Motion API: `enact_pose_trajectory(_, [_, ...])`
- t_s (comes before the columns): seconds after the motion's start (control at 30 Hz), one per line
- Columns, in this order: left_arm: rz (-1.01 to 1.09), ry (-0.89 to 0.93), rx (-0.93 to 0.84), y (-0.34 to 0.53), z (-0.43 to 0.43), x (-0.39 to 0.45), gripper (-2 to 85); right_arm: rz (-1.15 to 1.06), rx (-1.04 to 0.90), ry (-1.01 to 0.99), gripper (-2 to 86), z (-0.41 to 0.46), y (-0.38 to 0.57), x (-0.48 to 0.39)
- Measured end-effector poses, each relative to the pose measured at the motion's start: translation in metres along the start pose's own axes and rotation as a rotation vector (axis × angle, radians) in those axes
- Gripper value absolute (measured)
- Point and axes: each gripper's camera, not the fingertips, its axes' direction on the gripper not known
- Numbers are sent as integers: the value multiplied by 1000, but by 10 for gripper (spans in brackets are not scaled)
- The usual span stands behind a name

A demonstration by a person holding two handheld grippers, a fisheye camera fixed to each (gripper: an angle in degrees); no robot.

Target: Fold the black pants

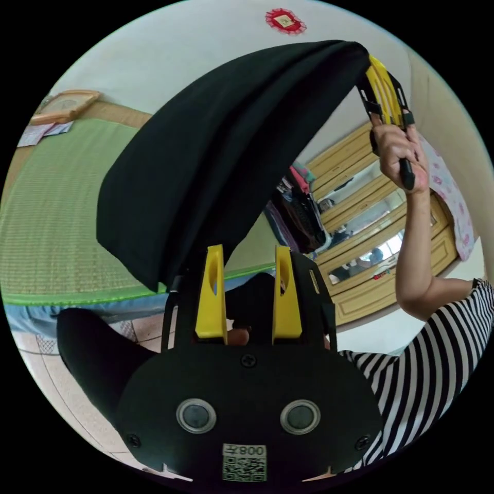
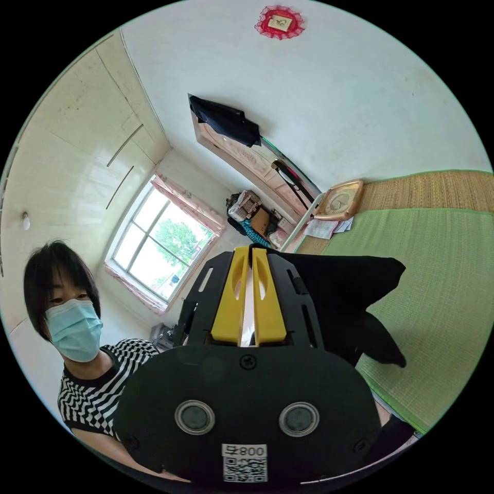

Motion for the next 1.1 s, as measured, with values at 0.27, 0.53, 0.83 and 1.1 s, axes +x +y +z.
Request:
enact_pose_trajectory(0.27, [-87,-132,-46,18,-27,-13,94,-2,-19,-12,5,40,-6,-27])
enact_pose_trajectory(0.53, [-90,-189,-43,24,-67,-2,17,37,38,23,5,43,-6,-34])
enact_pose_trajectory(0.83, [-3,-252,87,-4,-143,27,9,121,182,60,4,11,0,-22])
enact_pose_trajectory(1.1, [271,-339,124,-12,-190,95,7,232,318,235,4,-73,107,-10])
